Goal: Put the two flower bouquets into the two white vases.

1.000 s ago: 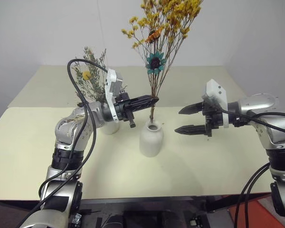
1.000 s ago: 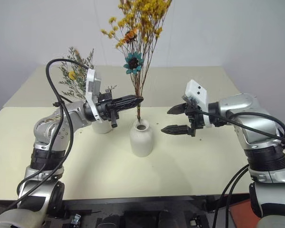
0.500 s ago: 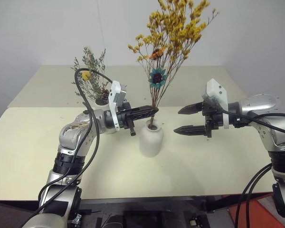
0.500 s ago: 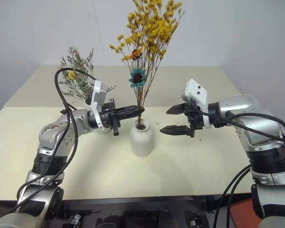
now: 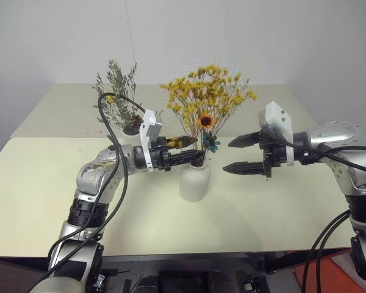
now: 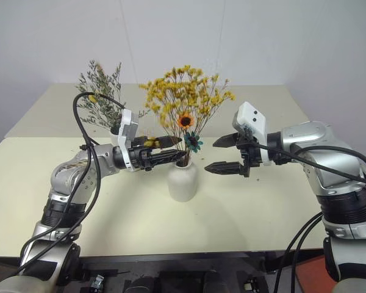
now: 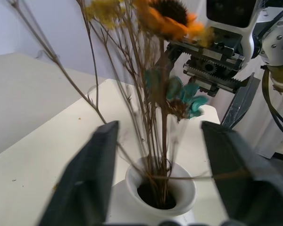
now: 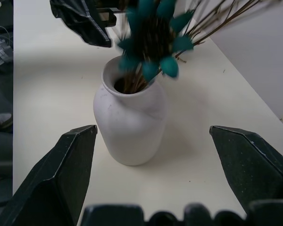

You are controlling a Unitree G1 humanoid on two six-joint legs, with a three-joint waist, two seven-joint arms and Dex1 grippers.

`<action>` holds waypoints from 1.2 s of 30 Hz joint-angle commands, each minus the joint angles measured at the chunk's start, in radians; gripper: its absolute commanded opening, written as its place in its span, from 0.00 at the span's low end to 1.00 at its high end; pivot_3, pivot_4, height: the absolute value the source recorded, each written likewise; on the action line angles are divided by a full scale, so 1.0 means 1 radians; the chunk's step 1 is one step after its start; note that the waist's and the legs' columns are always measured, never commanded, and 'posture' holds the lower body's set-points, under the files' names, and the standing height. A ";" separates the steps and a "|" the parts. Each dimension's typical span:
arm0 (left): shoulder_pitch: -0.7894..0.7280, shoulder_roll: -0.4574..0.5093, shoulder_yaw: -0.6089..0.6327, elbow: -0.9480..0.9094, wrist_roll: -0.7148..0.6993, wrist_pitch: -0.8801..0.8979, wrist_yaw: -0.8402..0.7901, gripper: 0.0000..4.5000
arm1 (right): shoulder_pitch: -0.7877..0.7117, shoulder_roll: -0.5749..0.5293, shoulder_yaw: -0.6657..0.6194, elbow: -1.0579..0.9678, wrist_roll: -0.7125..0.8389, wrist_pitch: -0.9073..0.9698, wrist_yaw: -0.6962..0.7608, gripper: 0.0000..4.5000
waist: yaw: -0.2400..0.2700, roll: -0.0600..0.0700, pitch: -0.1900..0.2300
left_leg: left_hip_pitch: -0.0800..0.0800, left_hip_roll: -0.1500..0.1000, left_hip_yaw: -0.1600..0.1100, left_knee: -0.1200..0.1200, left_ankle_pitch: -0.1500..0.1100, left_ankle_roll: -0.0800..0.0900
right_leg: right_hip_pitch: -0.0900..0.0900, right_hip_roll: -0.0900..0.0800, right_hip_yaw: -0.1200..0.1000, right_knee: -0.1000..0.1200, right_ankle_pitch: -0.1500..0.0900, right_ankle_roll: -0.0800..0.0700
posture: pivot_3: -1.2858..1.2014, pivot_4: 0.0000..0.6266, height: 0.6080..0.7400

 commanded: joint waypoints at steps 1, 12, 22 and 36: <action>0.004 0.025 0.003 -0.059 -0.012 0.015 -0.010 0.93 | -0.007 -0.012 -0.037 -0.012 0.016 -0.006 -0.003 1.00 | -0.001 0.000 0.000 | 0.000 0.000 0.000 0.000 0.000 0.000 | 0.000 0.000 0.000 0.000 0.000 0.000 | 0.52 0.24 1.00; 0.182 0.291 0.102 -0.286 -0.023 0.071 -0.010 1.00 | 0.014 -0.020 -0.047 -0.007 0.019 -0.017 0.003 1.00 | -0.006 0.000 0.000 | 0.001 0.001 0.000 0.000 0.000 0.000 | 0.000 0.001 0.000 0.000 -0.001 0.002 | 0.52 0.24 1.00; 0.313 0.417 0.301 -0.340 -0.034 0.044 0.043 1.00 | 0.029 -0.032 -0.068 0.028 0.023 -0.032 0.025 1.00 | 0.001 0.000 0.000 | 0.000 0.001 0.000 0.000 0.000 0.000 | 0.000 0.000 0.000 -0.001 -0.002 0.004 | 0.52 0.24 1.00; 0.602 0.507 0.618 -0.472 -0.098 0.036 0.041 1.00 | 0.127 -0.096 -0.158 0.009 0.043 -0.051 0.034 1.00 | -0.001 0.000 0.000 | 0.001 0.002 0.002 0.000 0.000 0.000 | 0.000 0.000 0.000 -0.001 -0.003 0.004 | 0.52 0.24 1.00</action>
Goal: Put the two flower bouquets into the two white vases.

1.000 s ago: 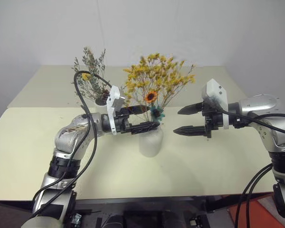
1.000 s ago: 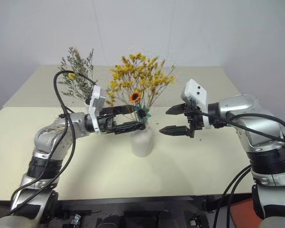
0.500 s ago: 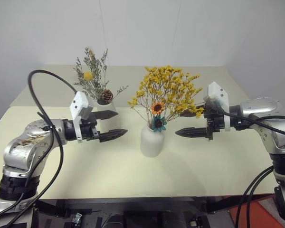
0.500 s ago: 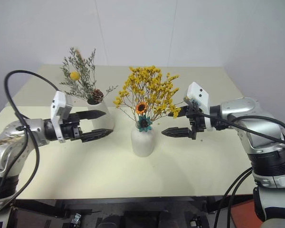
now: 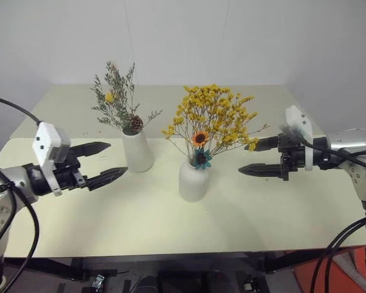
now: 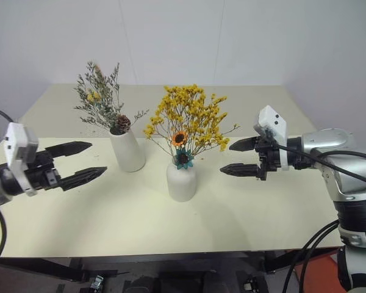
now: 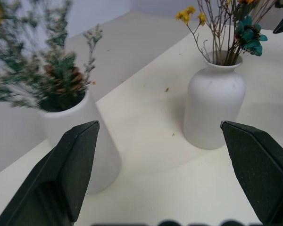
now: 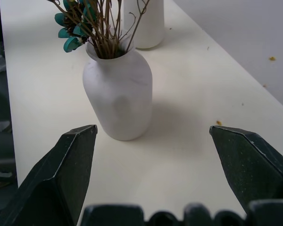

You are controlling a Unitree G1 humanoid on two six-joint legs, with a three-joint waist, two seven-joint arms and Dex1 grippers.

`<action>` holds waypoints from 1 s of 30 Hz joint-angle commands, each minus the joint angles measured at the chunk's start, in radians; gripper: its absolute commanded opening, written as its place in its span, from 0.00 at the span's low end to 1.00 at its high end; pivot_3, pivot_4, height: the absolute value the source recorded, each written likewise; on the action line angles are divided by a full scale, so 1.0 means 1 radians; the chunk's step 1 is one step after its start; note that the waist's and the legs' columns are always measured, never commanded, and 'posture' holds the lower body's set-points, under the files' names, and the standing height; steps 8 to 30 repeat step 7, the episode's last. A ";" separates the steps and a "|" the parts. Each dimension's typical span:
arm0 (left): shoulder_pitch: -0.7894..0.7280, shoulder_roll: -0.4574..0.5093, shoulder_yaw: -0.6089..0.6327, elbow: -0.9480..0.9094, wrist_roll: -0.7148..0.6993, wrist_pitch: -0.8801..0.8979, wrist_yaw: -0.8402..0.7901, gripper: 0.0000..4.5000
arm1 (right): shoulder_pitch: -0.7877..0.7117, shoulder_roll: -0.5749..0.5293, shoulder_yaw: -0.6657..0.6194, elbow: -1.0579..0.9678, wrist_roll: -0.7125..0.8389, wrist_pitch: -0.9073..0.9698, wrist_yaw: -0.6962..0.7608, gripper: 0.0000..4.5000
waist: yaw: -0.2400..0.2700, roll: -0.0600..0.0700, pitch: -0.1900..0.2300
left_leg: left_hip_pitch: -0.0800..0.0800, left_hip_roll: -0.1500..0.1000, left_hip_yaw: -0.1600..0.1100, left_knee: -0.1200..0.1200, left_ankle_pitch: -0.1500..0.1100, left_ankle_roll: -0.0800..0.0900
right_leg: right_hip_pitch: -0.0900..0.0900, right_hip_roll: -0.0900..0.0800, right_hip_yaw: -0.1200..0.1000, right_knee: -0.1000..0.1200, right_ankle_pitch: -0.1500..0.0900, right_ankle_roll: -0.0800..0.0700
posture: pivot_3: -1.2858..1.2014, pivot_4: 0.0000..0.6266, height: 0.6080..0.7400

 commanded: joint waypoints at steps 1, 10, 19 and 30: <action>0.051 0.025 0.077 -0.043 -0.004 -0.032 -0.010 1.00 | 0.029 -0.016 -0.065 -0.037 0.023 -0.035 -0.012 1.00 | 0.000 0.000 0.000 | 0.000 0.000 0.000 0.000 0.000 0.000 | 0.000 0.000 0.000 0.000 0.000 0.000 | 0.52 0.24 1.00; 0.135 0.021 0.143 -0.053 0.004 -0.072 -0.014 1.00 | 0.141 -0.003 -0.172 -0.096 0.059 -0.092 -0.044 1.00 | 0.003 0.000 0.000 | 0.000 0.000 0.001 0.000 0.000 0.000 | 0.000 0.000 0.000 0.000 -0.001 0.000 | 0.52 0.24 1.00; 0.135 0.021 0.143 -0.053 0.004 -0.072 -0.014 1.00 | 0.141 -0.003 -0.172 -0.096 0.059 -0.092 -0.044 1.00 | 0.003 0.000 0.000 | 0.000 0.000 0.001 0.000 0.000 0.000 | 0.000 0.000 0.000 0.000 -0.001 0.000 | 0.52 0.24 1.00; 0.135 0.021 0.143 -0.053 0.004 -0.072 -0.014 1.00 | 0.141 -0.003 -0.172 -0.096 0.059 -0.092 -0.044 1.00 | 0.003 0.000 0.000 | 0.000 0.000 0.001 0.000 0.000 0.000 | 0.000 0.000 0.000 0.000 -0.001 0.000 | 0.52 0.24 1.00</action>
